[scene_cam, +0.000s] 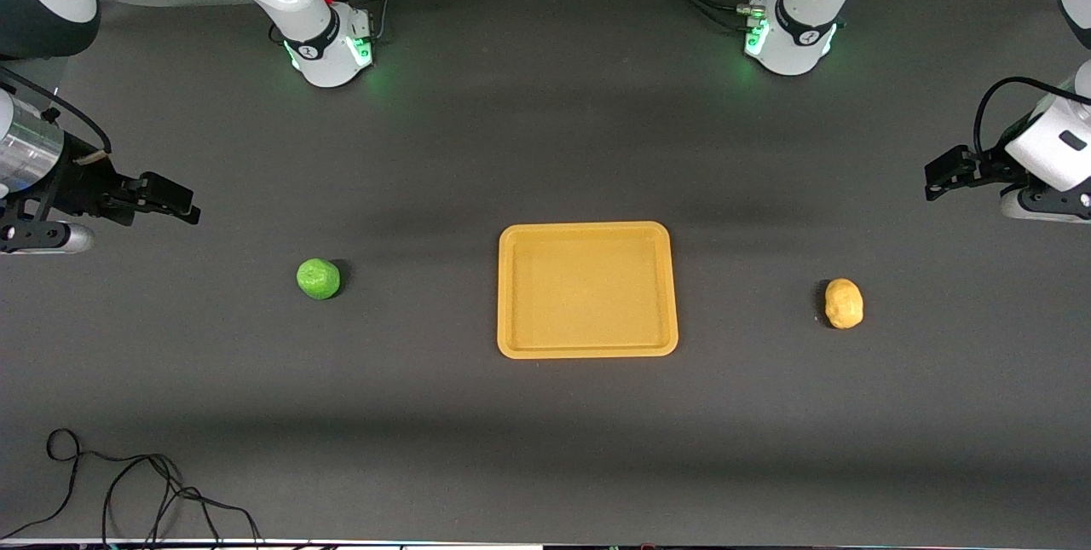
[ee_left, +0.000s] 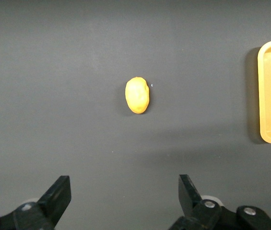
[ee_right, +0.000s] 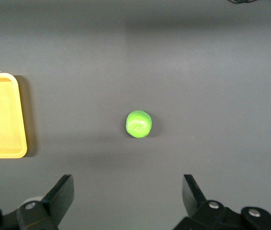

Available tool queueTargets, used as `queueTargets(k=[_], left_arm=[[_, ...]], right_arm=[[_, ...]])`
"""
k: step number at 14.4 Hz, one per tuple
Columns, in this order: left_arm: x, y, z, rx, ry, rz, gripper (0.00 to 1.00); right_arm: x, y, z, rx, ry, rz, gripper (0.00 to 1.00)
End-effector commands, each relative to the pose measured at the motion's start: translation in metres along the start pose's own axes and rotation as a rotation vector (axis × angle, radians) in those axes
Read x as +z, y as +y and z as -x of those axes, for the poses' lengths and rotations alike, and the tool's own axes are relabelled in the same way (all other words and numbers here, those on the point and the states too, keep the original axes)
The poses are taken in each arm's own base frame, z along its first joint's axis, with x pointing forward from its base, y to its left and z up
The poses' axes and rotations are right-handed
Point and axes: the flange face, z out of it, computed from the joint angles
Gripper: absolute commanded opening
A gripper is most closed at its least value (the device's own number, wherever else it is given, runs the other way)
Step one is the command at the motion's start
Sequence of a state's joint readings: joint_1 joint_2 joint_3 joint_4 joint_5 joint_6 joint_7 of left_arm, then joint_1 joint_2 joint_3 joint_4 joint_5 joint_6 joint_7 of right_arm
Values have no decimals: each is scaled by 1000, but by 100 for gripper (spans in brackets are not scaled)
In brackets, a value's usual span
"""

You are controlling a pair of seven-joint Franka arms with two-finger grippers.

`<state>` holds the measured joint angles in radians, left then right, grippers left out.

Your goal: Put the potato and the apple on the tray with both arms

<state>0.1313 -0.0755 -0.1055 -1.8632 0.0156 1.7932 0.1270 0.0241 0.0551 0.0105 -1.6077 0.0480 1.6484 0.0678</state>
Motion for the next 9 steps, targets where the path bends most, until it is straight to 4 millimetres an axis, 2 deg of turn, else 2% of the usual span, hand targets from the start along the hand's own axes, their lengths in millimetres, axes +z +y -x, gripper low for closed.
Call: queueTargets(k=[1,6,9], left_arm=[[-1,4,2,-6,-6,5,100],[-3,4,3,-4,0,3,100],[14,1,-3,7,-5,-21,100]], right_arm=[[-4,-4,4,-14,10,31,100],[-2,-5,6,-19,-7,32,100],[7,-6,5,-18,-25,34,100]])
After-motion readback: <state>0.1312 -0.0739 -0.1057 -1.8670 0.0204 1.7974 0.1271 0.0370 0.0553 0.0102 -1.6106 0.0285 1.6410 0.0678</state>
